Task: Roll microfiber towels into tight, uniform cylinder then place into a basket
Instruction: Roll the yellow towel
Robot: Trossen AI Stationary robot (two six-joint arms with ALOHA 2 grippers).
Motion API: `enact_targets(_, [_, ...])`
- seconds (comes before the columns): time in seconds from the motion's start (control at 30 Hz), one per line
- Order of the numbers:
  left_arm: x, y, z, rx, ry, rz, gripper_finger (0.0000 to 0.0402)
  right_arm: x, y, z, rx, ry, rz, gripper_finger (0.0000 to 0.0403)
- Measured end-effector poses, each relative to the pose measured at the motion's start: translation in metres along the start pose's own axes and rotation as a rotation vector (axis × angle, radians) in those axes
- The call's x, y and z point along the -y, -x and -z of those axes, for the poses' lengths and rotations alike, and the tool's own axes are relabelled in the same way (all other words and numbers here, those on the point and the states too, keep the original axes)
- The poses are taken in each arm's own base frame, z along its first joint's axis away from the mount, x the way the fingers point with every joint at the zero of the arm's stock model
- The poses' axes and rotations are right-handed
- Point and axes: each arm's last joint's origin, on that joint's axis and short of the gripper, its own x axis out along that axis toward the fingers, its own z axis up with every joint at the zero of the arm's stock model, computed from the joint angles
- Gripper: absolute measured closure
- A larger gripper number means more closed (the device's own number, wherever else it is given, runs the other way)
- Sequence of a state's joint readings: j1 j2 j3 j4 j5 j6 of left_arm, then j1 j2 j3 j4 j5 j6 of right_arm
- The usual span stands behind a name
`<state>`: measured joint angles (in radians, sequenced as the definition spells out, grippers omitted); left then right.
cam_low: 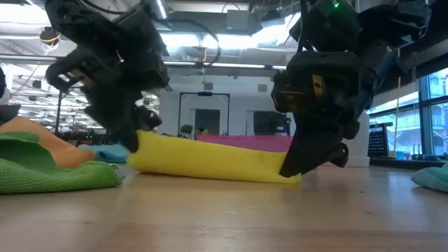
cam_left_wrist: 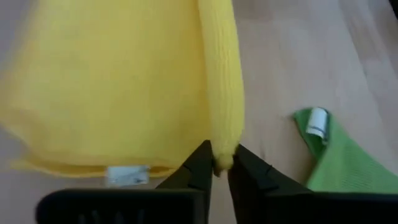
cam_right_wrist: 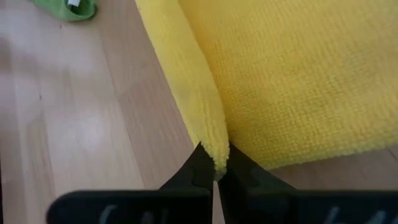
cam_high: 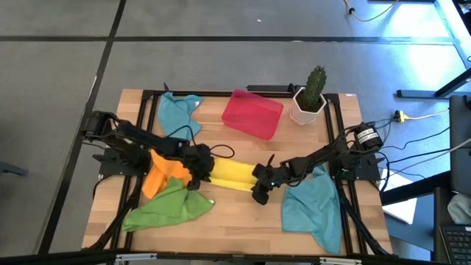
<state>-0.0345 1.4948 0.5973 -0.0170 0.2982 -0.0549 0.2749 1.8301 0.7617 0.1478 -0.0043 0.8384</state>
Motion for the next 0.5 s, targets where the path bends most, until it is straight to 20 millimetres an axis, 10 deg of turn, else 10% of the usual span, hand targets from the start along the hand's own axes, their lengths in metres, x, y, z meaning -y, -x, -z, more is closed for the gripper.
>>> enact_targets(0.5, [0.018,0.031,-0.018,0.158,-0.239,-0.176,0.0256,0.001,0.000,-0.001,-0.004,-0.012,-0.006,0.0393])
